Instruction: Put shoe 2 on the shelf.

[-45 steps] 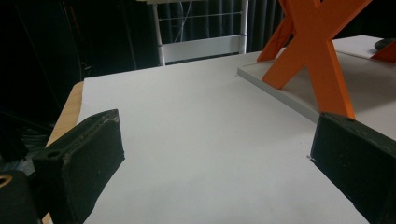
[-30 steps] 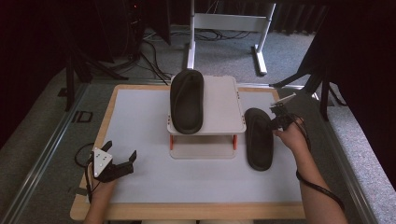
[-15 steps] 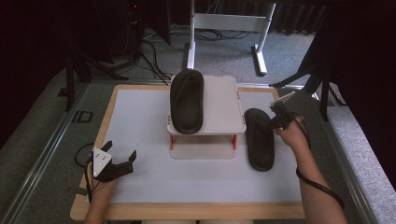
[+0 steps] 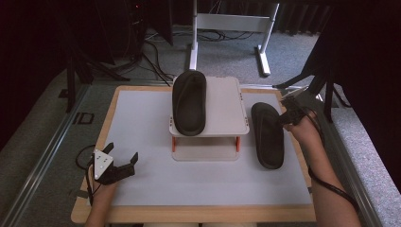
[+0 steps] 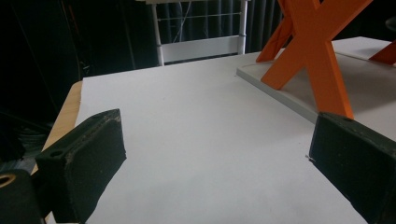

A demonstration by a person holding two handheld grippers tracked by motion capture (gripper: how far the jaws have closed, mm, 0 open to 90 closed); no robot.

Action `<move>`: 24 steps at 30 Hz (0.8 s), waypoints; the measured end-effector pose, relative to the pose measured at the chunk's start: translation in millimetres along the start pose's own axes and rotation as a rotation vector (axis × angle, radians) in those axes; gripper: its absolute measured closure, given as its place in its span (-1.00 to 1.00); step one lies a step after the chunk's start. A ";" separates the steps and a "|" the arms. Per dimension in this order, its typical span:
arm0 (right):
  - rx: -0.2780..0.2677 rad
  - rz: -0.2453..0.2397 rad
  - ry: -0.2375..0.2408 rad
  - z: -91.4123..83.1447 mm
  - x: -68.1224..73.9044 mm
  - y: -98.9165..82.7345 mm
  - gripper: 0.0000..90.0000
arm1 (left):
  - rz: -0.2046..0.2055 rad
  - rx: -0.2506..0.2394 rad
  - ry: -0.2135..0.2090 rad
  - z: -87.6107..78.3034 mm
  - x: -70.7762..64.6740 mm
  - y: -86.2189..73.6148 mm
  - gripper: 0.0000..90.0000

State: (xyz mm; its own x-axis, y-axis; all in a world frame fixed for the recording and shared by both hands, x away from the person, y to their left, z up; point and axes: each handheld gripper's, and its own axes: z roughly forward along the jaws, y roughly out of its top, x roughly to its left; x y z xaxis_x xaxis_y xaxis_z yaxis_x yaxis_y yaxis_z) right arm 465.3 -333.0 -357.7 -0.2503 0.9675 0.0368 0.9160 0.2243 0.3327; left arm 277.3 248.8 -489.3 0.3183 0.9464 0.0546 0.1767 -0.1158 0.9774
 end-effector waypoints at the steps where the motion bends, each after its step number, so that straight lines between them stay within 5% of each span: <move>1: -0.006 0.003 -0.003 -3.6 -0.3 0.7 0.67 | -0.002 -0.001 -0.001 0.0 0.1 0.0 -0.93; 14: -0.067 0.000 -0.026 -63.4 0.9 20.2 0.67 | -0.002 -0.004 -0.005 -0.5 0.7 -0.2 -0.93; 24: -0.112 -0.016 -0.021 -113.9 21.6 47.2 0.68 | -0.006 -0.002 -0.008 -0.3 1.0 -0.2 -0.93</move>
State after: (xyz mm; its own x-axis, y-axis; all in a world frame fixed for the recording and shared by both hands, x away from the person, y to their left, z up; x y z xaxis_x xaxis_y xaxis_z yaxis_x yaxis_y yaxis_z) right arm 467.4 -314.8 -233.8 -0.2568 0.9664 0.0118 0.8710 0.2261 0.4361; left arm 277.4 249.8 -489.4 0.3244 0.9447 0.0474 0.1765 -0.1097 0.9782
